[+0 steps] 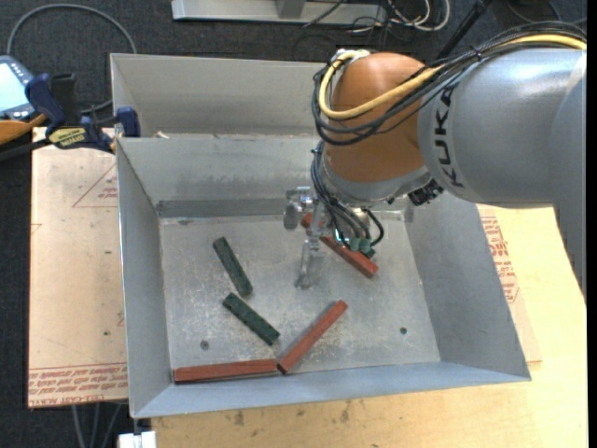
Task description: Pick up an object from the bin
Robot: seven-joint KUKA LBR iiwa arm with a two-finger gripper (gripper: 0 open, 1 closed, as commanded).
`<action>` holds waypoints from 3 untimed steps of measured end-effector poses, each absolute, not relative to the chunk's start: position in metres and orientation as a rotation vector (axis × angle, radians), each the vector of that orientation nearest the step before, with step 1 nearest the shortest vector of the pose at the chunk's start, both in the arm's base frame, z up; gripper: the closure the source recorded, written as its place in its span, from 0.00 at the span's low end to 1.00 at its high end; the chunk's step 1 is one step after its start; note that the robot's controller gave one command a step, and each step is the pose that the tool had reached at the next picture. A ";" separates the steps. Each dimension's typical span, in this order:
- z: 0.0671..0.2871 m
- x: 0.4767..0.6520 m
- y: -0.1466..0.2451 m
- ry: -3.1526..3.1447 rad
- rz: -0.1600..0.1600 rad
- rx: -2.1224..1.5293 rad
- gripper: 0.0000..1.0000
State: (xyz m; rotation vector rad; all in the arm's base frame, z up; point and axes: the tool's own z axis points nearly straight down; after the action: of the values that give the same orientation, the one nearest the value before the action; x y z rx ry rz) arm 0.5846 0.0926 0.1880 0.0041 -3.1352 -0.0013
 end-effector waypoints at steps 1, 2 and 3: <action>0.065 0.514 0.033 -3.130 0.001 0.101 0.00; 0.101 0.508 0.063 -3.138 -0.003 0.210 0.00; 0.103 0.489 0.055 -3.091 -0.001 0.554 0.00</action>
Offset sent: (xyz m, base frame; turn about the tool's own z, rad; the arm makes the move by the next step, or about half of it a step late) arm -0.0675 -0.0578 -0.1180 -0.0662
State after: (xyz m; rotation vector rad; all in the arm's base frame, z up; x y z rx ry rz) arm 0.4889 0.0547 0.1032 0.5543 -3.0905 -0.0012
